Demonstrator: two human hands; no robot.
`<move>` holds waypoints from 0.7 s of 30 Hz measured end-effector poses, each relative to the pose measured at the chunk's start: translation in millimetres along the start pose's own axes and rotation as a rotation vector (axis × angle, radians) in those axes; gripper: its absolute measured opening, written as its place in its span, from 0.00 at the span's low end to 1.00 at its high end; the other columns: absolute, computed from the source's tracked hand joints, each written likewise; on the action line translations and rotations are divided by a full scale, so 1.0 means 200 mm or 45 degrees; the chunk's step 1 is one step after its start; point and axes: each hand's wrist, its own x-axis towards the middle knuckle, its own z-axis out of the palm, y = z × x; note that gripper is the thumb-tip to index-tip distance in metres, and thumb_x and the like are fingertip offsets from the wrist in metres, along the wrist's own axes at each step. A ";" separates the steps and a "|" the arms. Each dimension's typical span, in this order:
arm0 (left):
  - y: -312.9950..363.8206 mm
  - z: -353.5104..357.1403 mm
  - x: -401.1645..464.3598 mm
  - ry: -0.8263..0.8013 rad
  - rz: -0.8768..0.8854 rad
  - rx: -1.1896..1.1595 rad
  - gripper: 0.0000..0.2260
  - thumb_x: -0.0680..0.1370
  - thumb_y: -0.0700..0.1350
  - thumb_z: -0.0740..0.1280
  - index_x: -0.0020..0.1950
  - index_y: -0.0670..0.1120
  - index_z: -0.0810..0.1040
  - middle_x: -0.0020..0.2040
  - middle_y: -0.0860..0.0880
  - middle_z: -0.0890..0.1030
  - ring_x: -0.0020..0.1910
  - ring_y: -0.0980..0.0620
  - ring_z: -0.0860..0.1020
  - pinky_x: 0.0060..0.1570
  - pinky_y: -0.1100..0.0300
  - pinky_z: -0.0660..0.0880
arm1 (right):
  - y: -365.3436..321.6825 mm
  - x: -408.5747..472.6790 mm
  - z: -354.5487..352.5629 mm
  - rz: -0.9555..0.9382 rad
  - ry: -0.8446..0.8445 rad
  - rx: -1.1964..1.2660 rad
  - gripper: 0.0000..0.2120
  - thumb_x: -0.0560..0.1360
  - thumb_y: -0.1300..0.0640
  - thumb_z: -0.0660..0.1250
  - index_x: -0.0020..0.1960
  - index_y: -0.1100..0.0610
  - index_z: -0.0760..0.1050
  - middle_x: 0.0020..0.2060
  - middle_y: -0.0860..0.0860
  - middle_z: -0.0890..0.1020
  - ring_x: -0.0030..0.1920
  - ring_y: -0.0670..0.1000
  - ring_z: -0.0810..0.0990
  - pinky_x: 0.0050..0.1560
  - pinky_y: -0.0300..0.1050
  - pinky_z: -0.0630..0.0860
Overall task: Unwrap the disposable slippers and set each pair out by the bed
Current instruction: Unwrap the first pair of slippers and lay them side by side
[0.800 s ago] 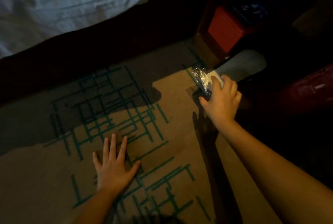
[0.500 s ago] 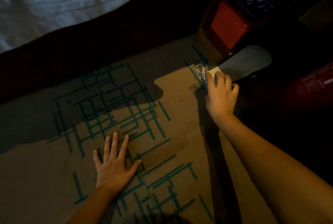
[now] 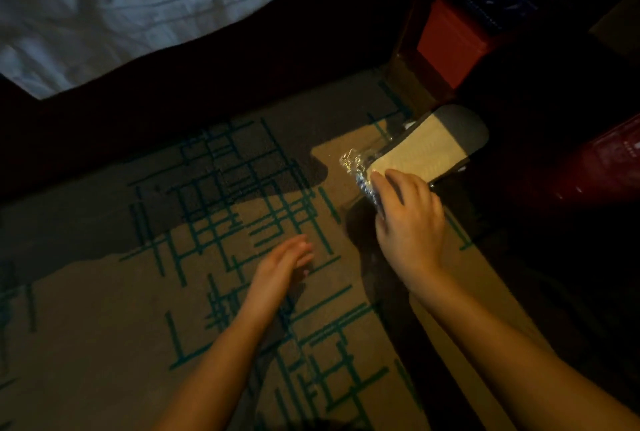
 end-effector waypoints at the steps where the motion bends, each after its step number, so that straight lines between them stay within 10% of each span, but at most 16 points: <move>1: 0.04 0.04 -0.01 -0.101 -0.073 -0.209 0.11 0.79 0.48 0.56 0.59 0.49 0.72 0.59 0.43 0.78 0.56 0.49 0.77 0.58 0.56 0.73 | -0.04 -0.04 0.00 -0.030 -0.001 0.040 0.26 0.67 0.58 0.65 0.65 0.55 0.71 0.60 0.55 0.77 0.61 0.55 0.73 0.56 0.52 0.73; 13: -0.16 -0.03 -0.09 0.017 -0.246 -0.783 0.05 0.77 0.39 0.62 0.51 0.43 0.74 0.40 0.45 0.81 0.38 0.52 0.83 0.36 0.59 0.81 | -0.24 -0.44 0.10 -0.401 -0.560 0.450 0.25 0.69 0.48 0.64 0.66 0.51 0.71 0.64 0.50 0.74 0.66 0.49 0.68 0.64 0.48 0.66; 17: -0.20 -0.08 -0.14 0.081 -0.223 -0.951 0.09 0.77 0.37 0.60 0.56 0.41 0.74 0.48 0.42 0.82 0.41 0.49 0.84 0.36 0.57 0.82 | -0.29 -0.41 0.04 0.249 -0.492 1.142 0.15 0.71 0.51 0.67 0.58 0.45 0.74 0.60 0.42 0.71 0.62 0.41 0.67 0.59 0.31 0.62; 21: -0.22 -0.14 -0.17 0.082 -0.191 -1.047 0.15 0.77 0.38 0.61 0.64 0.40 0.71 0.57 0.39 0.80 0.48 0.46 0.84 0.40 0.56 0.82 | -0.30 -0.31 0.02 1.123 -0.747 1.716 0.31 0.70 0.57 0.70 0.70 0.49 0.62 0.62 0.51 0.74 0.58 0.50 0.76 0.55 0.48 0.76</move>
